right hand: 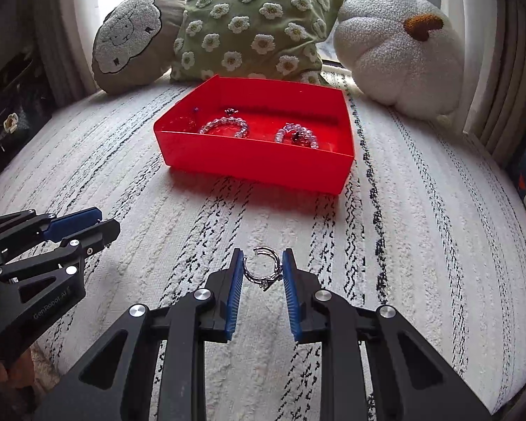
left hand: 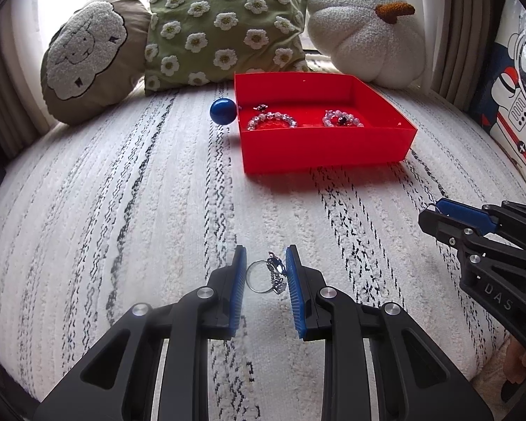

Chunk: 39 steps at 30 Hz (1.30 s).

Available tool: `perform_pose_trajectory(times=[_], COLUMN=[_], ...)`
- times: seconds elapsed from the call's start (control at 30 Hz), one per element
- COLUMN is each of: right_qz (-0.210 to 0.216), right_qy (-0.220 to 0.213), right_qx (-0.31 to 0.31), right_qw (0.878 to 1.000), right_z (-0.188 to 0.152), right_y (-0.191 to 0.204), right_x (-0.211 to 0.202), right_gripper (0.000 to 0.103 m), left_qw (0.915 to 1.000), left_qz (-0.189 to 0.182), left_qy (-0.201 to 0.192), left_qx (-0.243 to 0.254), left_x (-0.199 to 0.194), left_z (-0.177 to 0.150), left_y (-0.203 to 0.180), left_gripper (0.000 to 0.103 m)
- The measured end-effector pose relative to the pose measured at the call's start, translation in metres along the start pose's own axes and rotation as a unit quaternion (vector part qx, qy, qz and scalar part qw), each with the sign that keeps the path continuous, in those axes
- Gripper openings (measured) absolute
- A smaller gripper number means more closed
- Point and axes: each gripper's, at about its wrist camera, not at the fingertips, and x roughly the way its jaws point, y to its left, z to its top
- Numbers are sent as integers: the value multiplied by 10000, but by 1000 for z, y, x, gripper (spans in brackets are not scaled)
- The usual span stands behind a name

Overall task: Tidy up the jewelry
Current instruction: 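Close the right tool on the second silver ring, then carry the ring in the left tool and ring in the right tool into the red tray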

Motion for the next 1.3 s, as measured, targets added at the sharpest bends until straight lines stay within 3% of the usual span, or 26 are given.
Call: perform_pose_trajectory(times=[0.33,0.57,0.73,0.87,1.03,1.17,1.3], right_qz=[127,141,201,180,-92,-407,-381], right_qy=[-13,-152,-124,2,328,495,687], right_qx=[-21,-80,2,203,209,-56,-135], right_qw=[9999,9998,9997,9996,9992,9979,9968], right_z=[10,62,108,137,163,169,164], right_y=[-3,-15,-34,-50,-59,-50,-46], right_x=[-3,-13,-8,11,55,89,110], right_gripper=[22,22,22,22,22,22,22], left_qw=[9999,9991,9991,9984,9982,9963,9946], left_qz=[15,-345,-269,-477,-323,-251,-118], left_qy=[-29,-153,-129,112,415,799,1019], left_qx=[101,209,313,299,300,166,155], left_x=[-6,-21,-10,12,57,105,132], left_z=[14,68,112,144,172,177,172], left_y=[-11,-15,-15,-16,-17,-11,-5], left_gripper=[22,22,22,22,22,22,22])
